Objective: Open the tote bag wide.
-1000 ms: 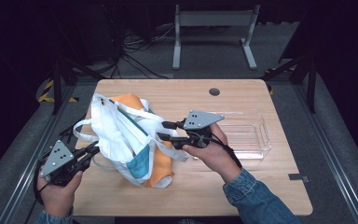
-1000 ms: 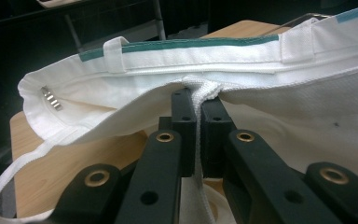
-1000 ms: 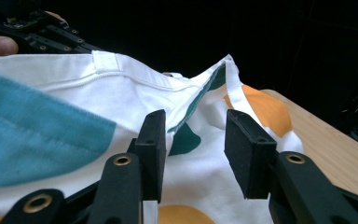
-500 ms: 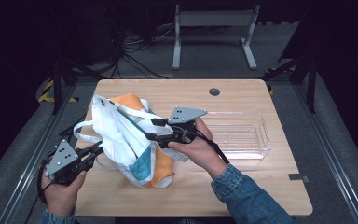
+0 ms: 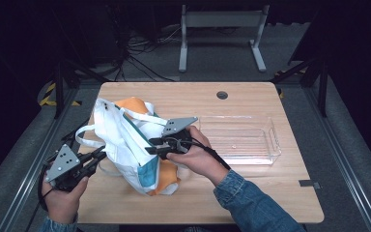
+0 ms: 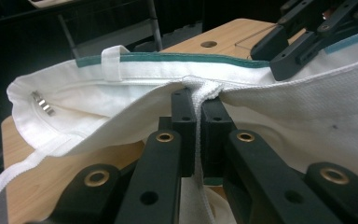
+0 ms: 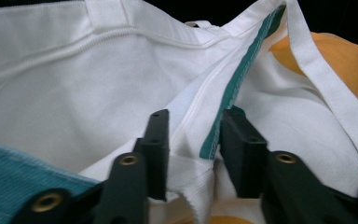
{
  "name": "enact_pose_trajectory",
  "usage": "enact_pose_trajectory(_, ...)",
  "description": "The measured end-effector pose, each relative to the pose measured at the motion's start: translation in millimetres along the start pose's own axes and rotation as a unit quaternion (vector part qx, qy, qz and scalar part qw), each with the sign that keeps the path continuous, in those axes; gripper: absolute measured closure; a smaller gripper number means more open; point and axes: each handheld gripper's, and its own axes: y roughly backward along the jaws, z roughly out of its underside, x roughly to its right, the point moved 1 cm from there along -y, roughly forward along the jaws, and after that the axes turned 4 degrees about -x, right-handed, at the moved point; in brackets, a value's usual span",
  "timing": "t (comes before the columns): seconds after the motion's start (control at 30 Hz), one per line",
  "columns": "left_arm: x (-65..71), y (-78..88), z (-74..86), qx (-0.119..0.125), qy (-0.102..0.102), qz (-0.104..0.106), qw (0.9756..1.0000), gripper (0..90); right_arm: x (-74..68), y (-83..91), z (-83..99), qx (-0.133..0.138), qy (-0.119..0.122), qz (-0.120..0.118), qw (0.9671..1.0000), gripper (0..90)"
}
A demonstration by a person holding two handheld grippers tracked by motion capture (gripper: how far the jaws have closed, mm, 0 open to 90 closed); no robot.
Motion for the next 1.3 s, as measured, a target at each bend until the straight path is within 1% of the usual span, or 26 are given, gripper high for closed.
enact_pose_trajectory(0.03, -0.2, -0.1, 0.1, -0.001, -0.004, -0.001, 1.0000, 86.7, -0.4, 1.1, 0.3, 0.001, -0.004, -0.003, 1.0000, 78.8)
enact_pose_trajectory(0.07, 1.1, -0.8, -0.1, -0.001, -0.004, 0.001, 1.0000, 86.7, -0.1, 2.6, 0.3, 0.001, -0.003, -0.001, 1.0000, 82.5)
enact_pose_trajectory(0.1, 1.5, -0.8, -0.5, -0.002, -0.009, -0.001, 1.0000, 86.7, 0.7, 4.6, 0.2, 0.002, -0.001, 0.000, 1.0000, 85.7)
enact_pose_trajectory(0.17, 2.2, -0.2, -1.0, 0.000, -0.009, -0.002, 1.0000, 86.8, 1.1, 10.4, -0.5, 0.009, 0.002, 0.006, 0.9999, 88.5)
enact_pose_trajectory(0.23, 1.2, 0.7, -1.0, 0.001, -0.010, -0.004, 0.9999, 86.8, 1.2, 12.5, -0.8, 0.013, 0.004, 0.009, 0.9999, 88.9)
enact_pose_trajectory(0.27, 0.7, 2.0, -0.7, 0.002, -0.005, -0.005, 1.0000, 86.9, 1.4, 16.5, -1.6, 0.021, 0.003, 0.014, 0.9997, 89.1)
enact_pose_trajectory(0.3, -0.7, 3.2, -0.8, 0.004, -0.007, -0.008, 0.9999, 87.0, 2.1, 21.2, -2.4, 0.030, 0.005, 0.020, 0.9993, 89.3)
enact_pose_trajectory(0.37, -2.8, 6.5, -0.9, 0.008, -0.001, -0.012, 0.9999, 87.1, 3.2, 29.7, -3.4, 0.040, 0.013, 0.038, 0.9984, 89.5)
enact_pose_trajectory(0.4, -3.9, 7.9, -1.2, 0.008, -0.003, -0.015, 0.9999, 87.1, 4.1, 35.1, -3.6, 0.047, 0.014, 0.046, 0.9977, 89.6)
enact_pose_trajectory(0.5, -6.6, 12.6, -2.7, 0.012, 0.001, -0.022, 0.9997, 87.2, 7.5, 46.3, -2.1, 0.055, 0.016, 0.064, 0.9963, 89.7)
enact_pose_trajectory(0.53, -7.5, 13.6, -3.2, 0.013, -0.001, -0.024, 0.9996, 87.2, 8.8, 49.9, -1.0, 0.058, 0.014, 0.069, 0.9958, 89.7)
enact_pose_trajectory(0.63, -9.1, 15.2, -4.4, 0.013, -0.004, -0.031, 0.9994, 87.4, 11.1, 61.0, 0.8, 0.070, 0.013, 0.086, 0.9938, 89.9)
enact_pose_trajectory(0.73, -10.7, 16.4, -7.3, 0.016, -0.003, -0.036, 0.9992, 87.5, 10.7, 71.7, 1.1, 0.076, 0.021, 0.102, 0.9916, 89.9)
enact_pose_trajectory(0.87, -13.5, 15.2, -16.2, 0.022, -0.006, -0.041, 0.9989, 87.5, 8.9, 84.5, 1.0, 0.081, 0.032, 0.121, 0.9888, 90.0)
enact_pose_trajectory(0.9, -14.2, 14.5, -19.3, 0.023, -0.012, -0.042, 0.9988, 87.6, 8.3, 90.0, 1.1, 0.084, 0.035, 0.132, 0.9871, 90.0)
enact_pose_trajectory(0.93, -13.9, 13.4, -22.2, 0.024, -0.014, -0.042, 0.9987, 87.6, 8.3, 90.0, 1.1, 0.084, 0.035, 0.132, 0.9871, 90.0)
enact_pose_trajectory(0.97, -12.6, 11.0, -27.0, 0.025, -0.018, -0.041, 0.9987, 87.6, 7.4, 96.5, 1.2, 0.087, 0.039, 0.144, 0.9849, 90.0)
enact_pose_trajectory(1.0, -12.6, 11.0, -27.0, 0.025, -0.018, -0.041, 0.9987, 87.6, 7.4, 96.5, 1.2, 0.087, 0.039, 0.144, 0.9849, 90.0)
enact_pose_trajectory(1.03, -11.0, 8.7, -30.3, 0.025, -0.025, -0.041, 0.9985, 87.6, 6.8, 98.9, 1.2, 0.089, 0.040, 0.149, 0.9840, 90.0)
enact_pose_trajectory(1.07, -9.7, 7.0, -31.7, 0.024, -0.029, -0.041, 0.9985, 87.6, 5.6, 103.8, 1.5, 0.090, 0.045, 0.159, 0.9821, 90.0)
enact_pose_trajectory(1.13, -6.2, 2.8, -32.3, 0.020, -0.031, -0.035, 0.9987, 87.6, 4.3, 109.8, 3.1, 0.090, 0.047, 0.172, 0.9799, 90.0)
enact_pose_trajectory(1.23, -1.9, -3.3, -29.8, 0.008, -0.041, -0.030, 0.9987, 87.6, 4.2, 115.4, 9.8, 0.087, 0.040, 0.182, 0.9787, 90.0)
enact_pose_trajectory(1.27, -0.2, -5.2, -28.5, 0.004, -0.041, -0.027, 0.9988, 87.6, 4.8, 117.1, 14.3, 0.086, 0.037, 0.184, 0.9784, 90.0)
enact_pose_trajectory(1.3, 0.9, -7.1, -27.4, -0.001, -0.046, -0.024, 0.9987, 87.6, 5.3, 118.3, 18.1, 0.085, 0.032, 0.185, 0.9784, 90.0)
